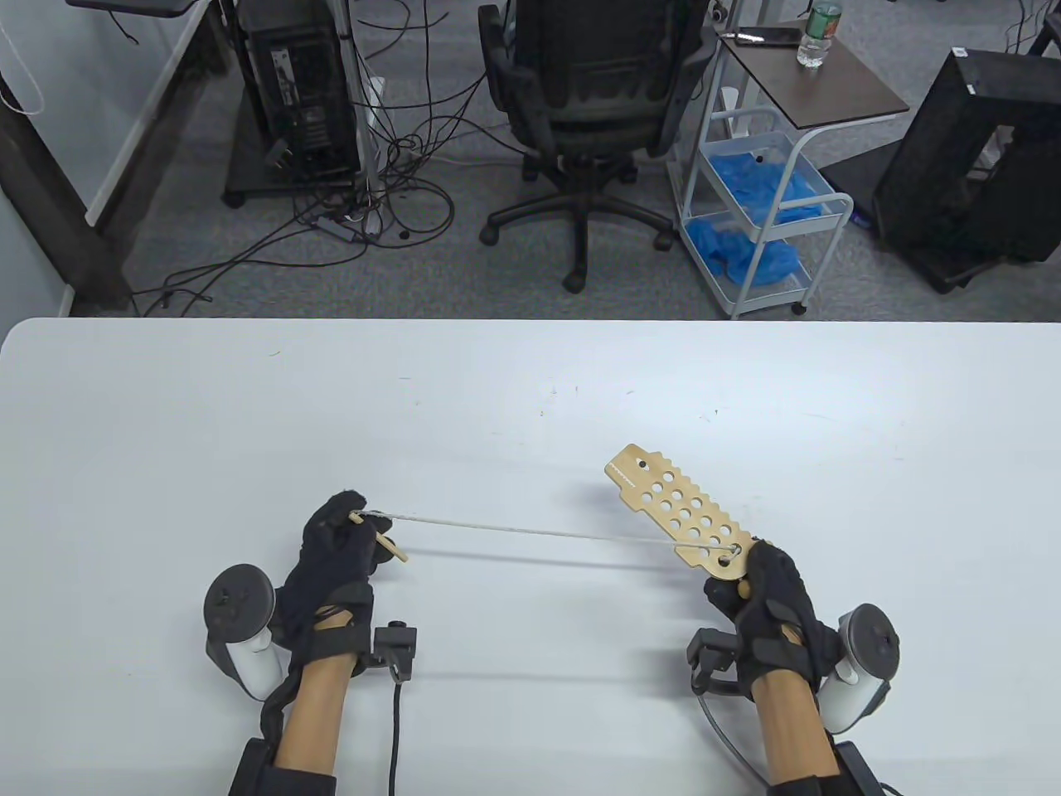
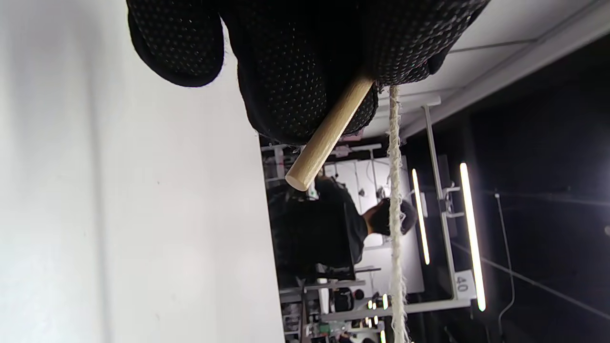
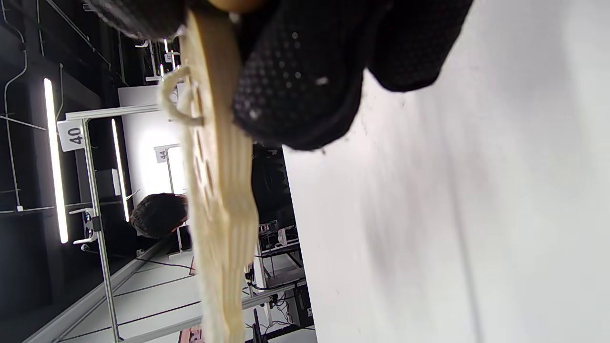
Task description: Remove rope from all holes on crocodile lacing toy
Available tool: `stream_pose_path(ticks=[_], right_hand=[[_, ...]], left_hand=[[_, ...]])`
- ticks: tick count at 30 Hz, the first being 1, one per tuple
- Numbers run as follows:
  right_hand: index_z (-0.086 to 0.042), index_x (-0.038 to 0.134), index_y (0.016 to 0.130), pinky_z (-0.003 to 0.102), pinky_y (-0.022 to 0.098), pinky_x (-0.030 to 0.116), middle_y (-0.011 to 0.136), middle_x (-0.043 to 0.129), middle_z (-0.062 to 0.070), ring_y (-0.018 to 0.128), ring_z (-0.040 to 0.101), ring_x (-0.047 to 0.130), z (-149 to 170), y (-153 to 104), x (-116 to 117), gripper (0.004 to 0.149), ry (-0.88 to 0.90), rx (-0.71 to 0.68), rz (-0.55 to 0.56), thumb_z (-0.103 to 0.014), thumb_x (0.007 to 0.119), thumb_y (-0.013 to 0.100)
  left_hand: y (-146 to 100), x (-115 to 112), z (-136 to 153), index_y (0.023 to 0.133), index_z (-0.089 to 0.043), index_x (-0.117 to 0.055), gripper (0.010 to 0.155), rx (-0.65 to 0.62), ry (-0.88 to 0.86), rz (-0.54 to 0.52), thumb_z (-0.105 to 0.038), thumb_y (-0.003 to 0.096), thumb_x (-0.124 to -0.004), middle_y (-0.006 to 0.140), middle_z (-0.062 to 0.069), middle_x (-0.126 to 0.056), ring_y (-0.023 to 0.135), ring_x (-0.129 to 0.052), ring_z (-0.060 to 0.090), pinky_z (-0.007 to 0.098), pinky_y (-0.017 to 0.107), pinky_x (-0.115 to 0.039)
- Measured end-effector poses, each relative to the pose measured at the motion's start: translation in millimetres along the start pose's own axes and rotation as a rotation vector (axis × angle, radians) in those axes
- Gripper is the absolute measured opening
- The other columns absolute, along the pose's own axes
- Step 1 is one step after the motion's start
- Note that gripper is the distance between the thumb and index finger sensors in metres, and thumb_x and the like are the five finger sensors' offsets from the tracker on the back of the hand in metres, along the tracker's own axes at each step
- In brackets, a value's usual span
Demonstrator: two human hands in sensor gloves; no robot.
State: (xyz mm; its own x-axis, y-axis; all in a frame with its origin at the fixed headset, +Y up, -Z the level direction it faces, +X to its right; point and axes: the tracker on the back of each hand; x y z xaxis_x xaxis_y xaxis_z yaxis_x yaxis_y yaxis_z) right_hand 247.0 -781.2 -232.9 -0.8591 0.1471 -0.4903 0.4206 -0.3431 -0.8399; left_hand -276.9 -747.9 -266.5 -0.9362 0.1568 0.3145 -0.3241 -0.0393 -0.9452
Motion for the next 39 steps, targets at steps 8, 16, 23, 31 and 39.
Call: stream_pose_path(ticks=[8,16,23,31,39], right_hand=[[-0.013,0.070,0.087,0.053,0.054,0.076,0.071,0.093,0.009,0.041,0.021,0.100,-1,1,-3,0.046,0.038,0.020,-0.004,-0.040,0.071,0.049],[-0.014,0.070,0.087,0.054,0.055,0.075,0.076,0.092,0.010,0.043,0.022,0.100,-2,1,-8,0.046,0.071,0.039,0.036,-0.040,0.072,0.049],[-0.016,0.069,0.088,0.053,0.055,0.075,0.080,0.091,0.010,0.044,0.022,0.101,-3,0,-10,0.046,0.090,0.036,0.051,-0.040,0.071,0.049],[-0.015,0.069,0.088,0.053,0.055,0.075,0.080,0.091,0.011,0.045,0.022,0.101,-1,0,-5,0.046,0.082,0.039,0.016,-0.040,0.071,0.049],[-0.014,0.070,0.087,0.053,0.054,0.076,0.078,0.092,0.011,0.043,0.022,0.102,1,-7,15,0.046,-0.046,0.000,-0.086,-0.040,0.072,0.049]], left_hand=[[2,23,8,0.104,-0.038,-0.060,0.051,0.014,-0.155,-0.133,-0.041,0.0544,-0.074,0.089,-0.008,-0.090,0.067,-0.098,0.009,0.046,0.063,-0.079],[1,42,16,0.104,-0.037,-0.056,0.052,0.042,-0.230,-0.269,-0.041,0.0550,-0.072,0.090,-0.009,-0.088,0.067,-0.097,0.008,0.046,0.064,-0.078],[1,53,24,0.104,-0.036,-0.054,0.052,0.088,-0.310,-0.331,-0.041,0.0555,-0.071,0.090,-0.009,-0.087,0.067,-0.096,0.008,0.046,0.064,-0.078],[1,48,17,0.103,-0.035,-0.059,0.051,0.030,-0.232,-0.328,-0.041,0.0543,-0.073,0.086,-0.009,-0.091,0.063,-0.098,0.009,0.046,0.063,-0.079],[-4,19,-10,0.099,-0.034,-0.067,0.050,-0.140,-0.009,-0.210,-0.037,0.0508,-0.080,0.081,-0.007,-0.096,0.060,-0.100,0.011,0.047,0.061,-0.080]])
Point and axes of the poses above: the tracker on the back of each hand, its own z axis roughly to the little-finger side, its own y axis roughly from the wrist to the fingertips, x = y × z
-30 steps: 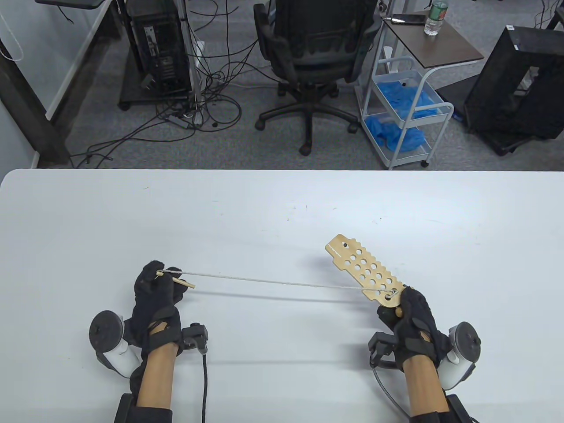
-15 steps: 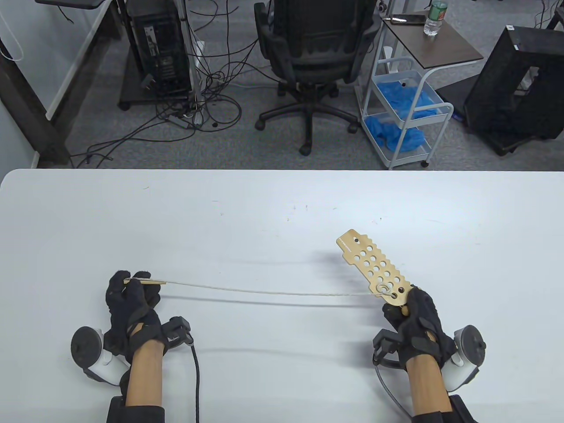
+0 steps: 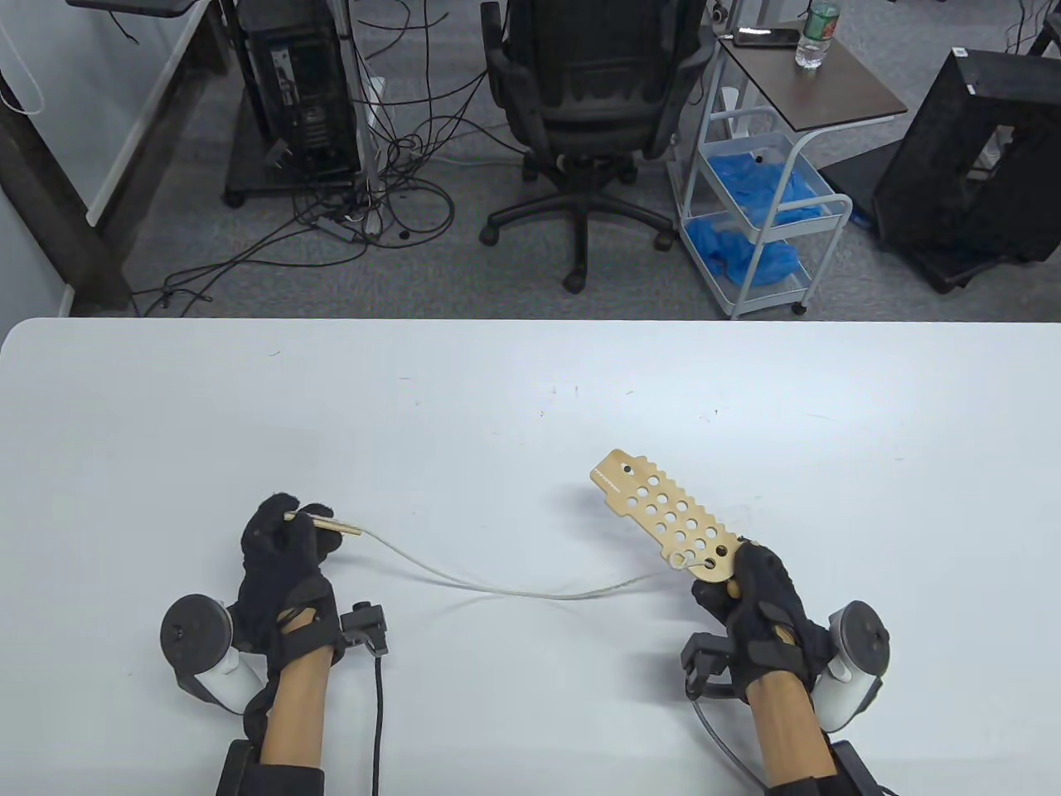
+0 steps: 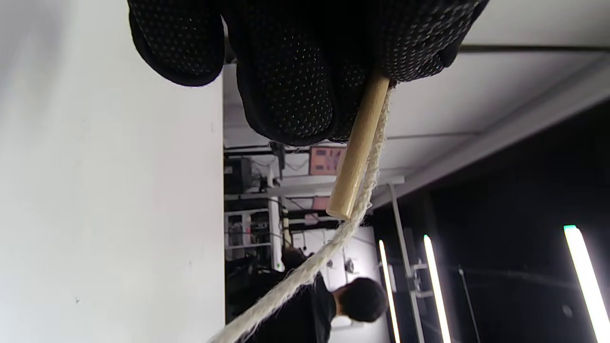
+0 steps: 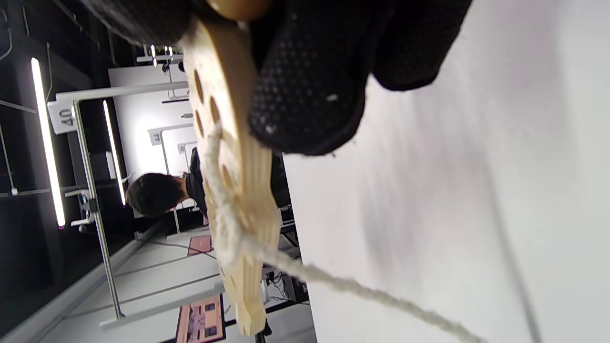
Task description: Remove rope from all holes on crocodile lacing toy
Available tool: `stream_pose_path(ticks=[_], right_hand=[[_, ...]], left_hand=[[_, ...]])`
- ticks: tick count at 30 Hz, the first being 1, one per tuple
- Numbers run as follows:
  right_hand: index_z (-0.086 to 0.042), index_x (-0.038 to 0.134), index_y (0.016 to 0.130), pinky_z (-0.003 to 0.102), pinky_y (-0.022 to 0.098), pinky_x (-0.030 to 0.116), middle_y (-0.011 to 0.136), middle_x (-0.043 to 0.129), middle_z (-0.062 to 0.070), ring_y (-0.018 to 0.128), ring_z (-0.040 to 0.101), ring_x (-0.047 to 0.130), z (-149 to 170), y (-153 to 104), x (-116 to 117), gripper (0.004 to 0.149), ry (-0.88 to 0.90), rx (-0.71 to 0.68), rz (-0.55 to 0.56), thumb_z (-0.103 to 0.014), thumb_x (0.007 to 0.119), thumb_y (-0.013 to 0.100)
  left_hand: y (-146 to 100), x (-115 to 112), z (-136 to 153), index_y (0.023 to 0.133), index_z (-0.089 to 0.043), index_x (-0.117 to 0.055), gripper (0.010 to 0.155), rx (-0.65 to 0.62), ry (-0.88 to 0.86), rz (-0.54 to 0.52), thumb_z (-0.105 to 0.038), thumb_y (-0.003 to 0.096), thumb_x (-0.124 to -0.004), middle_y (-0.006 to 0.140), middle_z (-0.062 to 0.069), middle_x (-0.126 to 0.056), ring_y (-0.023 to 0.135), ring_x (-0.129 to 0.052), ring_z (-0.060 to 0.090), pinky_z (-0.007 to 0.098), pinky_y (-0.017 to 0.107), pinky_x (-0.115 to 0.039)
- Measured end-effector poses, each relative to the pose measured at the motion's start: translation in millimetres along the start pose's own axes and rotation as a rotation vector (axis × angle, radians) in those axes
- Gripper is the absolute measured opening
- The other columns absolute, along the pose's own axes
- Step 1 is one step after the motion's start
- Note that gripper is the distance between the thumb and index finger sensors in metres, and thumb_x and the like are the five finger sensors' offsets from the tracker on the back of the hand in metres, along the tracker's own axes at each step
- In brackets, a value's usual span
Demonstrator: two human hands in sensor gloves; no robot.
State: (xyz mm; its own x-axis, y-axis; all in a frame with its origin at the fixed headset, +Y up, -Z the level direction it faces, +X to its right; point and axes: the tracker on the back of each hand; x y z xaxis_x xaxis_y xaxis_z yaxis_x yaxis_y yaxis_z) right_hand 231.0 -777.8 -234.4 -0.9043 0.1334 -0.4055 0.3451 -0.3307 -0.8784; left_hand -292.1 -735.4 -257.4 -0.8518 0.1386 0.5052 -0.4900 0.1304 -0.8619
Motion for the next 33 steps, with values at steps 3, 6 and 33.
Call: stream_pose_path(ticks=[3,6,33], right_hand=[[-0.013,0.071,0.087,0.053,0.054,0.076,0.078,0.092,0.012,0.042,0.022,0.102,0,-3,7,0.046,-0.037,-0.017,-0.027,-0.040,0.073,0.049],[-0.012,0.070,0.086,0.053,0.054,0.076,0.077,0.092,0.012,0.042,0.022,0.102,1,-6,13,0.046,-0.054,-0.023,-0.062,-0.039,0.073,0.049],[-0.012,0.070,0.086,0.053,0.053,0.077,0.082,0.089,0.014,0.041,0.023,0.102,14,-49,72,0.046,-0.291,-0.118,-0.376,-0.039,0.073,0.049]], left_hand=[[-8,-14,-14,0.097,-0.035,-0.070,0.049,-0.095,0.056,0.061,-0.038,0.0496,-0.080,0.079,-0.007,-0.098,0.059,-0.101,0.011,0.048,0.060,-0.080],[-19,-28,-29,0.097,-0.035,-0.072,0.049,-0.180,0.094,0.130,-0.040,0.0488,-0.081,0.077,-0.006,-0.099,0.058,-0.101,0.011,0.048,0.060,-0.080],[-145,-113,-103,0.087,-0.038,-0.086,0.044,-0.866,0.499,0.517,-0.039,0.0438,-0.088,0.078,-0.004,-0.098,0.063,-0.099,0.015,0.053,0.061,-0.078]])
Point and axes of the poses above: the tracker on the back of each hand, its own z axis roughly to the little-finger side, its own y axis roughly from the wrist to the fingertips, x = y × z
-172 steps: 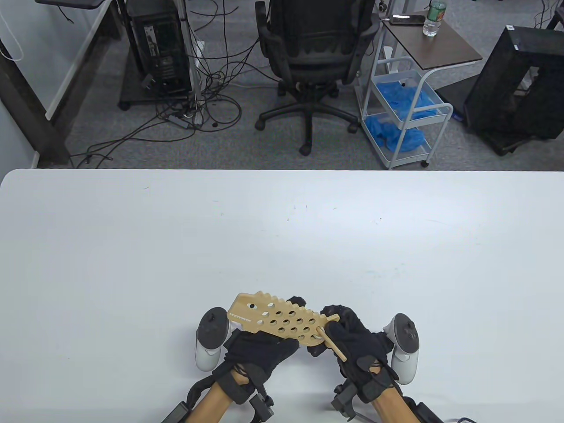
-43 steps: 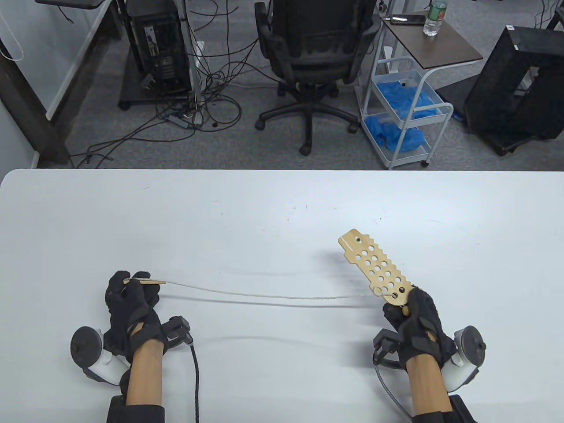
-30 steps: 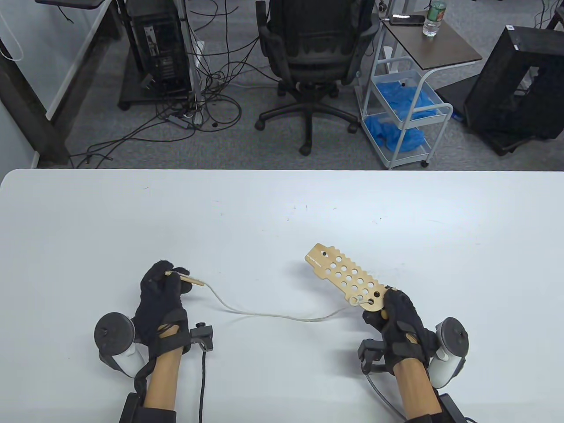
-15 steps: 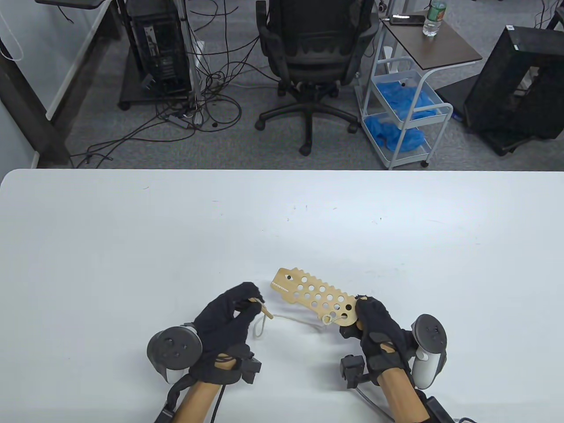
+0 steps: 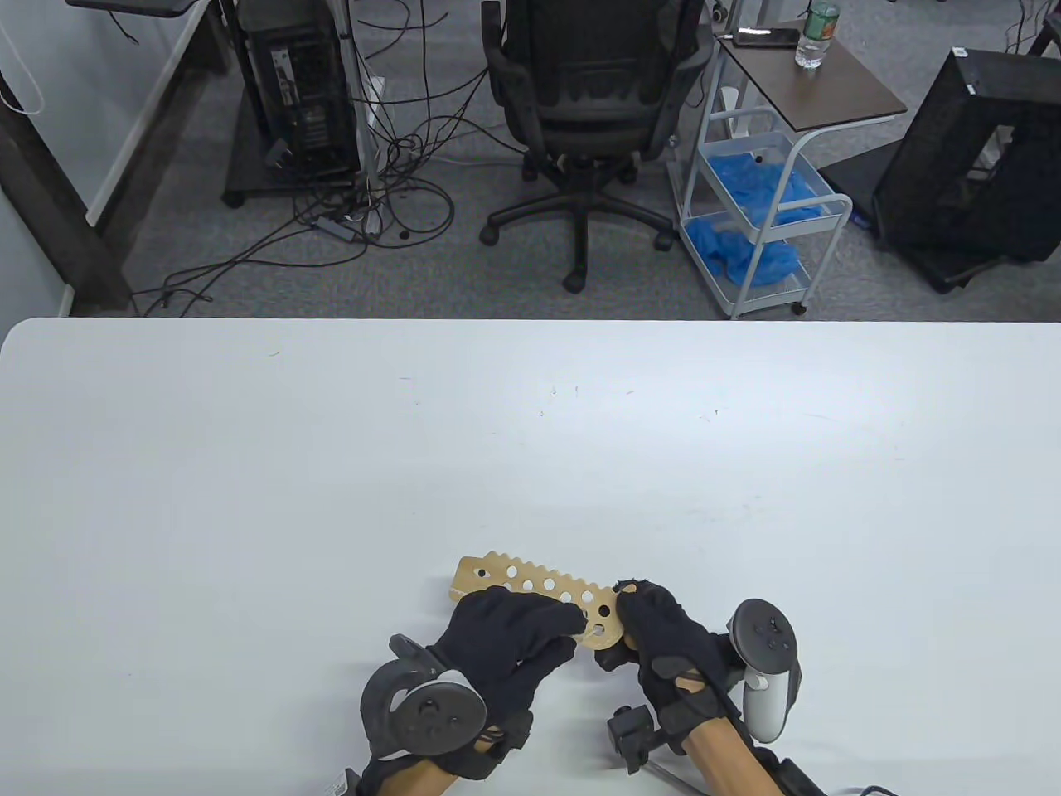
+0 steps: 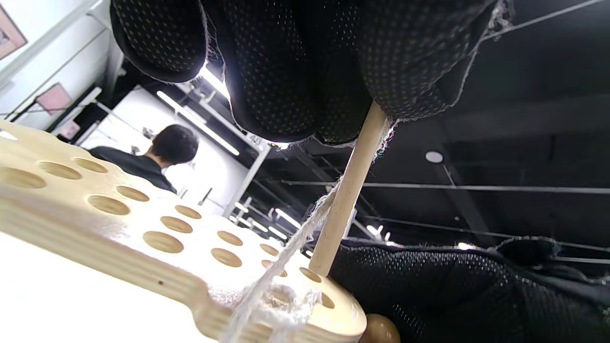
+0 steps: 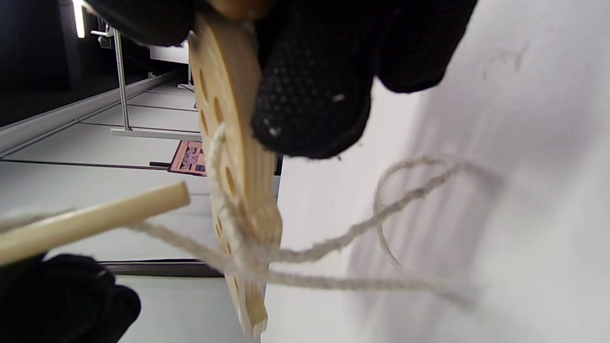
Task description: Remove rope from all holes on crocodile lacing toy
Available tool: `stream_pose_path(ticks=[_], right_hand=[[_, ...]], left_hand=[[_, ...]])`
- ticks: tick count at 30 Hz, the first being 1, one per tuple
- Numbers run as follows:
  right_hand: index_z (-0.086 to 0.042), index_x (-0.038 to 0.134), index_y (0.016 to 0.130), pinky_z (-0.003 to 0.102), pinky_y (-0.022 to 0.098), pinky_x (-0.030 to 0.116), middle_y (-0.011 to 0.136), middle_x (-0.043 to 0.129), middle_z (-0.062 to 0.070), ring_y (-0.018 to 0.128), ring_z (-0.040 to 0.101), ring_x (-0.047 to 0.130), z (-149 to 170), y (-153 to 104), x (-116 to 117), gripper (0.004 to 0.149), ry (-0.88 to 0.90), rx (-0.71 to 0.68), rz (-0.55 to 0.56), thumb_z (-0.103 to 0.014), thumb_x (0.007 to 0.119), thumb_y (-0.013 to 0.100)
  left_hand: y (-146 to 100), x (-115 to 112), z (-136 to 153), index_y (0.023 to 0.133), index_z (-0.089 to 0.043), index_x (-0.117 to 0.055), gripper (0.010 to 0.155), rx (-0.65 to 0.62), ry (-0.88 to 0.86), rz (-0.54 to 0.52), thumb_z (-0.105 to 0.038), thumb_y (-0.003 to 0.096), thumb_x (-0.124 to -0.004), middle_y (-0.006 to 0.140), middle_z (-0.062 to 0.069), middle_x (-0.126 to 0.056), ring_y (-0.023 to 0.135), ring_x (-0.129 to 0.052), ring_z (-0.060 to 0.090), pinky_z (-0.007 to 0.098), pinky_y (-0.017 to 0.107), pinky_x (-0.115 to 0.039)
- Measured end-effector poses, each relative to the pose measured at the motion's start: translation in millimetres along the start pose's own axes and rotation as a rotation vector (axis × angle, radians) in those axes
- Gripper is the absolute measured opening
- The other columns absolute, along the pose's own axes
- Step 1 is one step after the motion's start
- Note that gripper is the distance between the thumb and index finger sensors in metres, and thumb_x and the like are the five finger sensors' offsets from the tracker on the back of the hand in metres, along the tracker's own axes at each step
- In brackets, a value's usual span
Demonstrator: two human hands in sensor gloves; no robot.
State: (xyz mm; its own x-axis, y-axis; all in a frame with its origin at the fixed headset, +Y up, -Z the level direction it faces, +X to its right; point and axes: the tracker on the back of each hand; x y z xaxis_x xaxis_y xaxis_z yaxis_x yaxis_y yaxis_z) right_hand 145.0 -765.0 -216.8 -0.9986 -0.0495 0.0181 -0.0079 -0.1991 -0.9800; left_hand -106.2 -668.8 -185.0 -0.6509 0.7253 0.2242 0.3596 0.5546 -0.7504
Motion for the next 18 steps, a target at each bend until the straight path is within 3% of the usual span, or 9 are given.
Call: stream_pose_path(ticks=[8,18], right_hand=[[-0.013,0.069,0.087,0.053,0.053,0.077,0.085,0.087,0.014,0.042,0.022,0.102,-2,-1,7,0.046,-0.016,-0.014,-0.062,-0.039,0.073,0.049],[-0.013,0.069,0.087,0.053,0.054,0.077,0.089,0.083,0.014,0.043,0.022,0.102,-5,-2,10,0.046,-0.006,-0.028,-0.095,-0.040,0.072,0.050]], left_hand=[[-1,-4,-2,0.086,-0.039,-0.086,0.043,-0.016,0.017,0.017,-0.038,0.0432,-0.089,0.078,-0.003,-0.098,0.063,-0.100,0.015,0.053,0.061,-0.078],[0,-13,-11,0.083,-0.040,-0.091,0.041,-0.080,0.157,0.083,-0.038,0.0428,-0.088,0.081,-0.003,-0.098,0.069,-0.097,0.018,0.056,0.062,-0.076]])
Point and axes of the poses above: the tracker on the back of each hand, its own z axis roughly to the little-finger side, its own y axis roughly from the wrist to the fingertips, x = y × z
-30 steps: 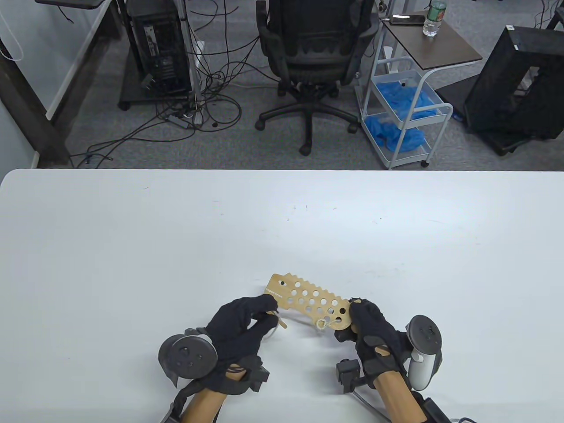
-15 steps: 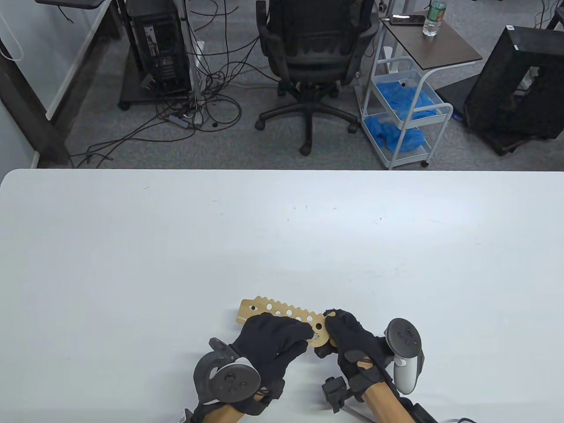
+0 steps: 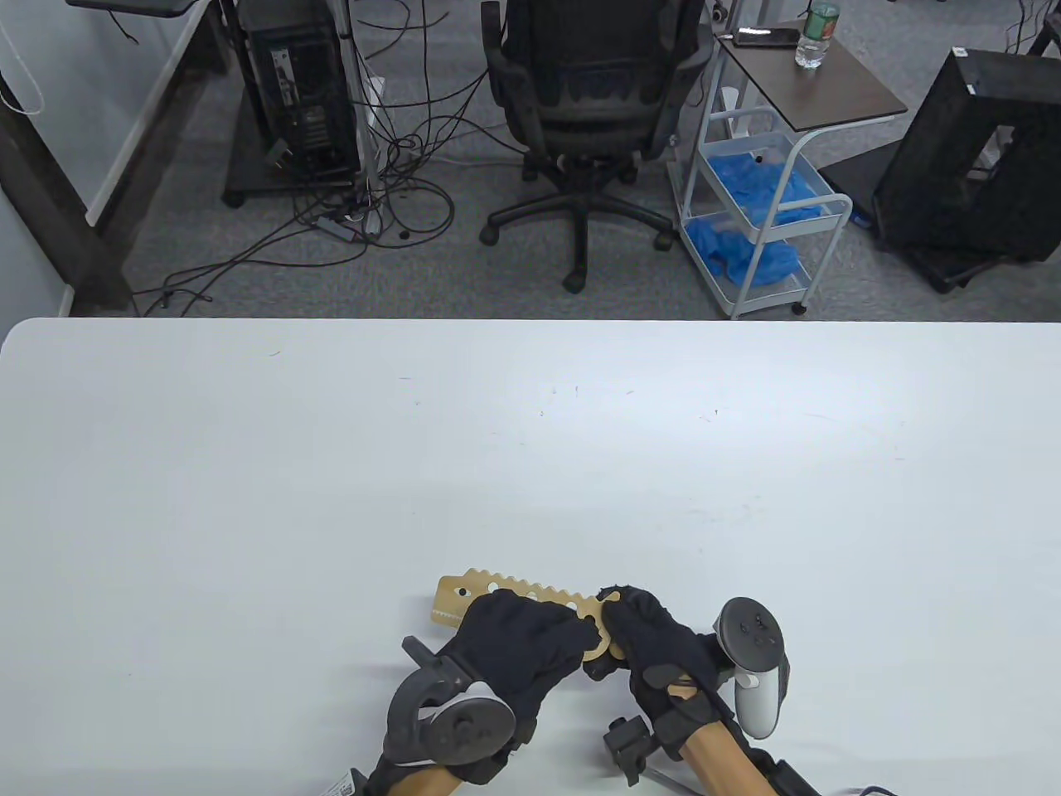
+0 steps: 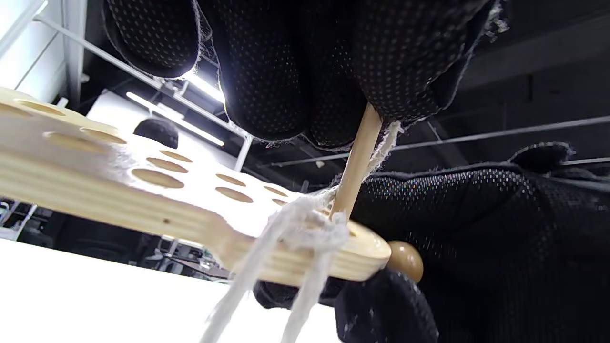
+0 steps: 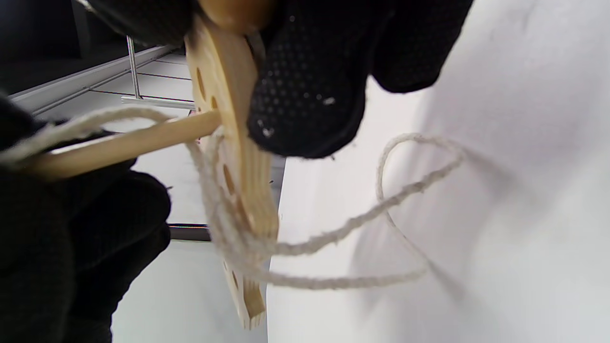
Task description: Remove rope from all holes on crocodile lacing toy
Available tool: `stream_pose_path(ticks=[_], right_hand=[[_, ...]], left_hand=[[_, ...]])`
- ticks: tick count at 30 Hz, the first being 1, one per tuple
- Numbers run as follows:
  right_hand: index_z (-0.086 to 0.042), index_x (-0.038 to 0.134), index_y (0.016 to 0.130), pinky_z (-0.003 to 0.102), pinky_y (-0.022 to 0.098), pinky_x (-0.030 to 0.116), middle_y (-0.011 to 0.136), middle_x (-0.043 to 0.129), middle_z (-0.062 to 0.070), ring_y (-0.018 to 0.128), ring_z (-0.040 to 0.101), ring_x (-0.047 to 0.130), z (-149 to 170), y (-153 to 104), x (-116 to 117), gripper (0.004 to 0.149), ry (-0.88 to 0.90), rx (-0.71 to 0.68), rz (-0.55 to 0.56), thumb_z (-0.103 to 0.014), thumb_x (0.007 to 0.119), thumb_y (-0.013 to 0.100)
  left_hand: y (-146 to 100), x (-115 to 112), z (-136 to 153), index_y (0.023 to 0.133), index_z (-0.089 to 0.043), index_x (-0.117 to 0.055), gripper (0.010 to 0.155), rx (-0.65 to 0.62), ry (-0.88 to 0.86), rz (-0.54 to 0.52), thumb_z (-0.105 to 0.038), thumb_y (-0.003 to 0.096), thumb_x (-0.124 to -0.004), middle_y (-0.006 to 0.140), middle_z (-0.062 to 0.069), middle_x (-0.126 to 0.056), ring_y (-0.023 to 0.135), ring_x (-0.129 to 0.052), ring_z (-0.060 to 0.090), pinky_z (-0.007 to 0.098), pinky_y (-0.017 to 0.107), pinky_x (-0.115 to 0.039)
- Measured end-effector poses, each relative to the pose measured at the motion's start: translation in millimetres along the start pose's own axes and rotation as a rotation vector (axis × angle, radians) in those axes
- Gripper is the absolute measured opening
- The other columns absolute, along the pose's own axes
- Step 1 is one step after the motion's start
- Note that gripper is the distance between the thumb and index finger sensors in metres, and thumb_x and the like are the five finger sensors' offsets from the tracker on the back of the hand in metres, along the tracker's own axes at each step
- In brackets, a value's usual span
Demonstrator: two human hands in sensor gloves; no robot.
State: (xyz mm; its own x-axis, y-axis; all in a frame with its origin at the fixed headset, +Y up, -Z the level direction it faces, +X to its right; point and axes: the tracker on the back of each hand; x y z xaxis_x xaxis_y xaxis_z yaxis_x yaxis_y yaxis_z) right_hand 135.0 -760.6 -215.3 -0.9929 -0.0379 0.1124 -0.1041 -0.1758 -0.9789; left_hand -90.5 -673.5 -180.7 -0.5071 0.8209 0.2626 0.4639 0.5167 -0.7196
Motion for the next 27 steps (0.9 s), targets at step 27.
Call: stream_pose_path(ticks=[27], right_hand=[[-0.014,0.070,0.087,0.052,0.055,0.077,0.086,0.086,0.013,0.043,0.021,0.102,-10,5,-19,0.045,0.095,-0.060,0.017,-0.040,0.072,0.050]], left_hand=[[-5,30,87,0.104,-0.033,-0.075,0.060,0.431,0.041,-0.003,-0.050,0.0470,-0.079,0.109,0.007,-0.076,0.097,-0.071,0.033,0.066,0.070,-0.060]])
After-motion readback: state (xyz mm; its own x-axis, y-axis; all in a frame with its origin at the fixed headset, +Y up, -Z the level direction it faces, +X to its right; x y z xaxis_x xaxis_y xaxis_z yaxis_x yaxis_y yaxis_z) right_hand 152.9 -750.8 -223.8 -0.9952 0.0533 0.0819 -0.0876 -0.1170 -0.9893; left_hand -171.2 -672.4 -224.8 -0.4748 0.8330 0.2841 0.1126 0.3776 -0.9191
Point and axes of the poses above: the tracker on the back of each hand, its own z axis roughly to the little-finger side, its own y axis roughly from the wrist to the fingertips, x = y × z
